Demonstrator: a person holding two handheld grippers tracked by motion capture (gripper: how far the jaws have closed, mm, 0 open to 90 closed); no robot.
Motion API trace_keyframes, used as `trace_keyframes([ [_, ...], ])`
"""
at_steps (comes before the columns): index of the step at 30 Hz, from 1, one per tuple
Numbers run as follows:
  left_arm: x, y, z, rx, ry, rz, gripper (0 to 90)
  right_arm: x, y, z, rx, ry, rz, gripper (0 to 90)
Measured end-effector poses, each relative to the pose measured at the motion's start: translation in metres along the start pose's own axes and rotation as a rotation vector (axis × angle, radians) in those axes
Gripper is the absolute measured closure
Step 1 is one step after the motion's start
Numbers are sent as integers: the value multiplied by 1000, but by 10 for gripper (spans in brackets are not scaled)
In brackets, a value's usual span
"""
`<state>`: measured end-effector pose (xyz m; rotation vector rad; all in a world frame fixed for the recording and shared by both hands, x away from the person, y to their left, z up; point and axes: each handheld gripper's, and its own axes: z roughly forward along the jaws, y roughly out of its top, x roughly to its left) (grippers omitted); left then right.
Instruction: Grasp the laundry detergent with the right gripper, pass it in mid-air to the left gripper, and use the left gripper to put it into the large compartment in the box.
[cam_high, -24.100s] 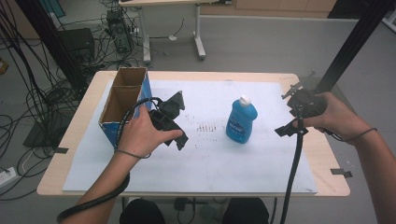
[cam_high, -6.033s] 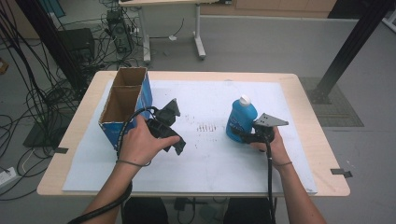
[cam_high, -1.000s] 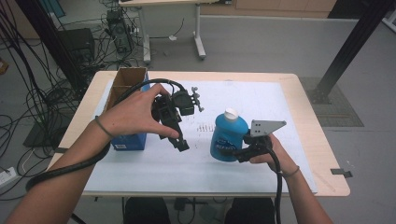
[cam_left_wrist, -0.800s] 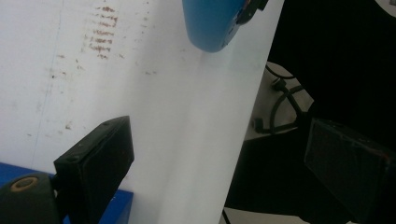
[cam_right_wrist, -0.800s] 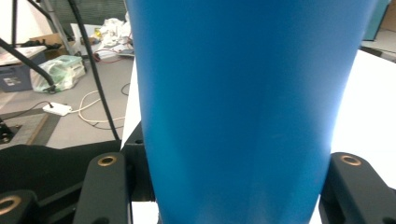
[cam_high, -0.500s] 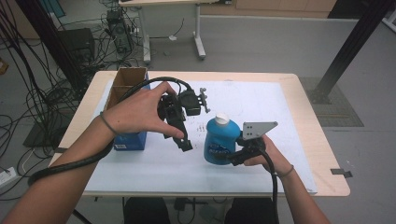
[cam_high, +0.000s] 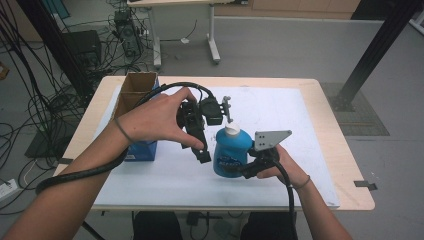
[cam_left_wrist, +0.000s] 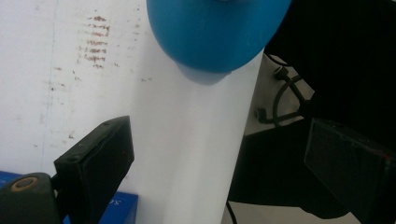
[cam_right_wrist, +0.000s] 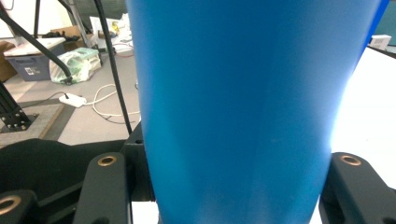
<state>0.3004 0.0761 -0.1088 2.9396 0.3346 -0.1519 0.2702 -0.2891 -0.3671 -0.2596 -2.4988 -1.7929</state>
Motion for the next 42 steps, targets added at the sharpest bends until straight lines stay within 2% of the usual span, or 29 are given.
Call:
trace_keyframes([
  [6, 0, 4, 1, 8, -2, 4, 85, -1, 0, 4, -9, 9, -3, 417],
  [9, -3, 7, 1, 14, 10, 10, 87, -2, 2, 6, -6, 20, -9, 417],
  [20, -3, 16, 5, 31, 2, 31, 86, -2, 9, 14, 10, 48, -26, 417],
  [39, -12, 32, 11, 57, 4, 56, 85, -1, 18, 28, 40, 66, -58, 418],
  [42, -13, 34, 12, 60, 6, 61, 85, -1, 18, 30, 40, 69, -50, 418],
])
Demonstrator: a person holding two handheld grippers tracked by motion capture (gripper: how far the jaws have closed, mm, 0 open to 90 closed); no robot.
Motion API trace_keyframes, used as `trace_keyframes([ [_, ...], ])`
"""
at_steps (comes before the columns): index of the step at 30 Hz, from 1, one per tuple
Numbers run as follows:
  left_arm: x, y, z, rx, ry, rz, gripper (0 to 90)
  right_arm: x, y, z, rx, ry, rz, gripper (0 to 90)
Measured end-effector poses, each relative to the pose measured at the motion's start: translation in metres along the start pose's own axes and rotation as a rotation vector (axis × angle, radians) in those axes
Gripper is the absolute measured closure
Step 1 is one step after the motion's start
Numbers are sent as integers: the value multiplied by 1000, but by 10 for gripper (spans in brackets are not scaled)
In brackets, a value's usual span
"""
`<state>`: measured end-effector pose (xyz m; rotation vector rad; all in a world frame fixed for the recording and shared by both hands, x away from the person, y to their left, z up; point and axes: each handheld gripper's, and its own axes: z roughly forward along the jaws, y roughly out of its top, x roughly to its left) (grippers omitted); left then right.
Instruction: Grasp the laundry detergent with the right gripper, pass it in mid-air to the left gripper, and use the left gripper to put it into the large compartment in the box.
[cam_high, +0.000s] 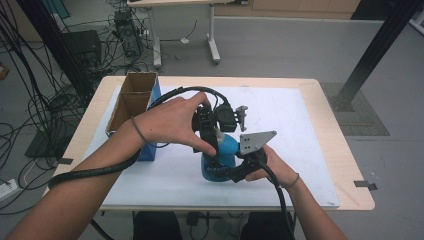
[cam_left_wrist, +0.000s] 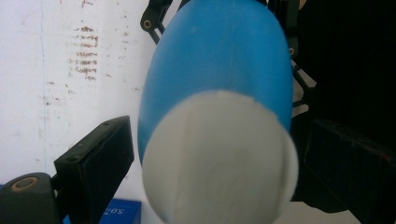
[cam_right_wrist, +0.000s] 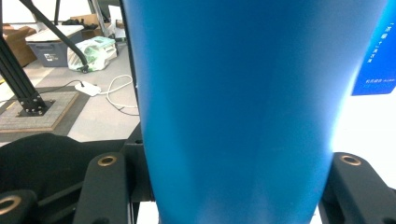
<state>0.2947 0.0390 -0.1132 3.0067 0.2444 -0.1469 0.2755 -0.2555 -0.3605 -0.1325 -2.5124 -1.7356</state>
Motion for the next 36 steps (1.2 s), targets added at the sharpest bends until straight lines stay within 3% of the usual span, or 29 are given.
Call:
trace_keyframes([
  [8, -4, 8, 5, 26, 7, 13, 84, -1, -1, 4, 0, 5, 8, 418],
  [36, -7, 9, 3, 25, 36, 5, 83, 0, 0, 5, 3, 5, -1, 418],
])
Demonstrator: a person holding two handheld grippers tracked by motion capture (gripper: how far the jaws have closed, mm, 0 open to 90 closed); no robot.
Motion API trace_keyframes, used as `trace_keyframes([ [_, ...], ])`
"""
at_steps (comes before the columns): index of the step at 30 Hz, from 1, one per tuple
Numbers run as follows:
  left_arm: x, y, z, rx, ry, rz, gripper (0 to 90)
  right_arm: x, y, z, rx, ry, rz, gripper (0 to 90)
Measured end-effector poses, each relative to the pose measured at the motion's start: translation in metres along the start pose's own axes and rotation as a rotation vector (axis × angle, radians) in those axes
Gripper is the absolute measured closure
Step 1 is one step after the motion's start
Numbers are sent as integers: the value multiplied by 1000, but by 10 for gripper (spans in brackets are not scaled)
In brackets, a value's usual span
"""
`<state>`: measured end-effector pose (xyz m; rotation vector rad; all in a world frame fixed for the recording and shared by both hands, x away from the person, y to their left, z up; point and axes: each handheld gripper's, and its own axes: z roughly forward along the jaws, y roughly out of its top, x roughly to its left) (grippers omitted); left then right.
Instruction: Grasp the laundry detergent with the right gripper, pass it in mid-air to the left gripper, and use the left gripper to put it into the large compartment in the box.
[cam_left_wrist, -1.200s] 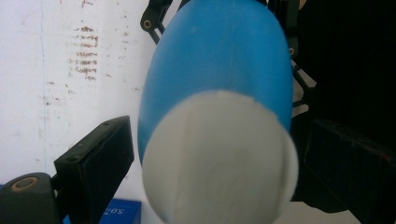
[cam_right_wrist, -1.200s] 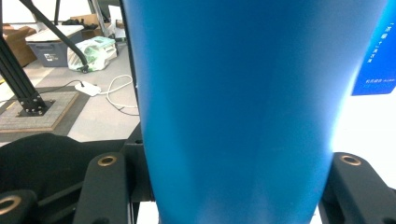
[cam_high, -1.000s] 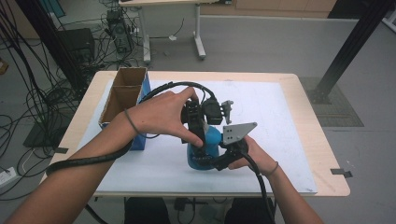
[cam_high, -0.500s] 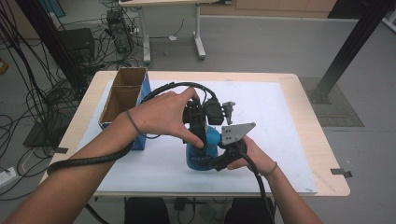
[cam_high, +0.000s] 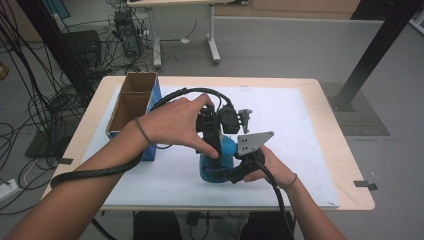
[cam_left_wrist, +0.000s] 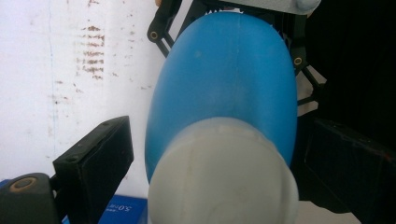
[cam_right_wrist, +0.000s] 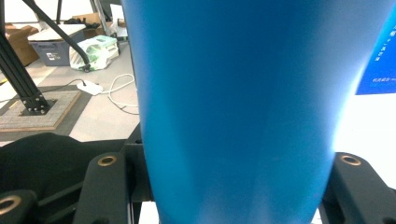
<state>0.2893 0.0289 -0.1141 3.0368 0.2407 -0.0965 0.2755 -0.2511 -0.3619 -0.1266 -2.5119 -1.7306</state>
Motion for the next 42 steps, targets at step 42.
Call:
trace_keyframes([
  [42, 1, -2, 1, -2, 1, -13, 81, -2, 2, -2, 2, -7, -4, 418],
])
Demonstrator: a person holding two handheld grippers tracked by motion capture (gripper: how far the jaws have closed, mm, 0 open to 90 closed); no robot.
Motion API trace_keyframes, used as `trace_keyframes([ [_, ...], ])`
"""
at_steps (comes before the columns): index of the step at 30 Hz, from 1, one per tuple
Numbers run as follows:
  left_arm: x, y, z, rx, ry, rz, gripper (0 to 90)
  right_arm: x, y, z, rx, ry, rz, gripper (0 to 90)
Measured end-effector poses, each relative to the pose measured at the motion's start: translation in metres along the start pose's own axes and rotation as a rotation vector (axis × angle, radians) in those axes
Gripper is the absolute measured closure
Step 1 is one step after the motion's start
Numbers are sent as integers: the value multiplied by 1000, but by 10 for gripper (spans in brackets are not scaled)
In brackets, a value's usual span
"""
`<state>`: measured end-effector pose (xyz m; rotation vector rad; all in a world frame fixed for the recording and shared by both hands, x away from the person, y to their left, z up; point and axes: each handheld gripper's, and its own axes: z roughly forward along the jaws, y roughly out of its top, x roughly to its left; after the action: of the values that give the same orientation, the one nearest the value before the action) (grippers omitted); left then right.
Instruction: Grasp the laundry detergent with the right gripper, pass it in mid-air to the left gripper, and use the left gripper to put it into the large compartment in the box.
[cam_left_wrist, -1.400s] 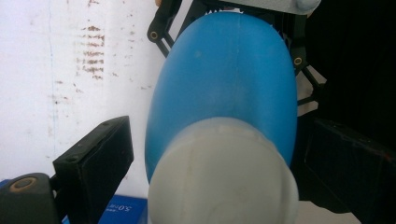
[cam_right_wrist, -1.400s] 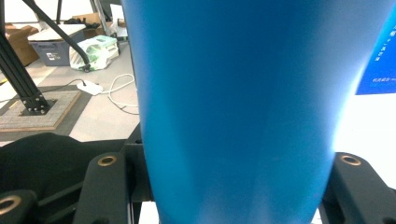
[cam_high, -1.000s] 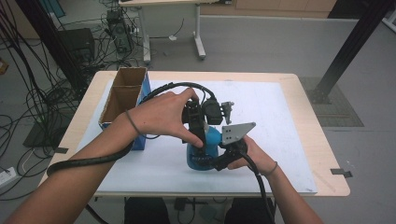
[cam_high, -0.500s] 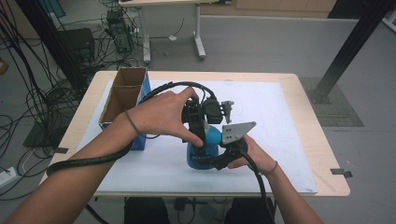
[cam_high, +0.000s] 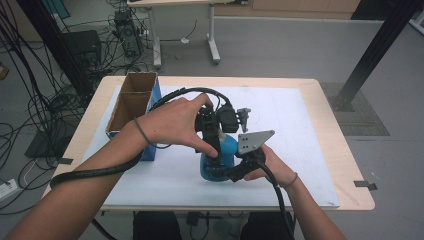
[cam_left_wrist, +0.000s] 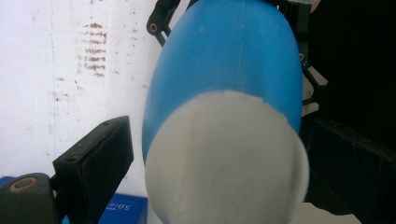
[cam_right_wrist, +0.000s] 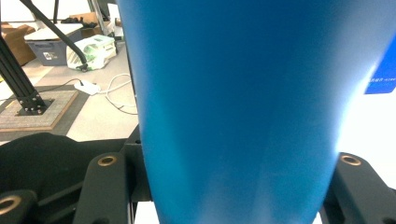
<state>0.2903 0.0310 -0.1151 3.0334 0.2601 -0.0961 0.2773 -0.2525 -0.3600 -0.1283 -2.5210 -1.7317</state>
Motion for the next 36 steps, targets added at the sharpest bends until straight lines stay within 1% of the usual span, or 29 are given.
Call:
trace_keyframes([
  [20, -2, -3, -2, -8, 9, -3, 78, 2, 3, 0, 1, -7, -6, 418],
  [22, -2, -4, -2, -11, 8, -9, 79, 2, 2, 1, -1, -7, -4, 418],
  [25, -2, -4, -3, -9, 16, -13, 76, 2, 3, 1, 0, -5, -8, 418],
  [32, -7, -8, -4, -25, 42, -13, 55, 3, 3, 2, 2, -10, -8, 418],
  [36, -10, -9, -3, -32, 53, -3, 49, 3, 4, 2, 3, -9, -9, 418],
])
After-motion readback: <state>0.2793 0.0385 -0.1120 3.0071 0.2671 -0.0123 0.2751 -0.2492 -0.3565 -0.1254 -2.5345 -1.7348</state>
